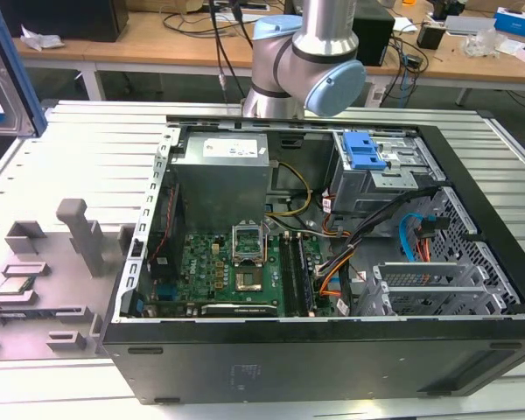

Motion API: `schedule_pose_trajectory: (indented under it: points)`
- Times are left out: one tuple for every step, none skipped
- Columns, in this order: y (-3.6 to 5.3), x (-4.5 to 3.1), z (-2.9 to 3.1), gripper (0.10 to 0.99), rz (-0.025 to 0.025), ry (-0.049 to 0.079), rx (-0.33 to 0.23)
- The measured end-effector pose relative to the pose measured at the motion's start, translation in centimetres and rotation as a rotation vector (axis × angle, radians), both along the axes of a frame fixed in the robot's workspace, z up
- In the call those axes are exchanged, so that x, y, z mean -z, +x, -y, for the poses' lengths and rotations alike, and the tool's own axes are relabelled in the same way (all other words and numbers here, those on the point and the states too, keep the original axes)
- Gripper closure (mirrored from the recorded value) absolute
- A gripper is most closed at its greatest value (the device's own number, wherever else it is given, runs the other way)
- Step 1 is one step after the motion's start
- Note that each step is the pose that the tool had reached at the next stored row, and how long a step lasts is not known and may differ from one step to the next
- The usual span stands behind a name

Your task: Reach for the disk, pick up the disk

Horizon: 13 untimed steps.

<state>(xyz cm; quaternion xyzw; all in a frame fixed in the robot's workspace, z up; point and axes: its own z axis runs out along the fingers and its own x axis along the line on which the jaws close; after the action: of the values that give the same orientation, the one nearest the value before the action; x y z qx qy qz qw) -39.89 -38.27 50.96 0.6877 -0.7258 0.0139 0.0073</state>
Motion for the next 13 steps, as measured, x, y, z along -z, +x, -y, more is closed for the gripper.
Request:
schedule_pose_trajectory:
  points:
    - [0.0,-0.16,0.0,0.718,0.0,0.0,0.0]
    - [0.0,-0.41,0.0,0.718,0.0,0.0,0.0]
    - [0.0,-0.57,0.0,0.718,0.0,0.0,0.0]
    - [0.0,-0.83,0.0,0.718,0.0,0.0,0.0]
    - [0.0,-1.06,0.0,0.718,0.0,0.0,0.0]
    - [0.0,-1.25,0.0,0.718,-0.0001,0.0,0.0]
    - [0.0,-1.54,0.0,0.718,-0.0001,0.0,0.0]
    - [0.0,-1.84,0.0,0.718,0.0,0.0,0.0]
    - [0.0,-2.26,-0.01,0.718,0.0,0.0,0.0]
    - [0.0,-2.71,-0.01,0.718,0.0,0.0,0.0]
    - [0.01,-2.95,-0.01,0.718,-0.0002,0.0,0.0]
    - [0.01,-2.95,-0.01,0.718,0.0,0.0,0.0]
    - [0.0,-2.97,-0.01,0.718,0.0,0.0,0.0]
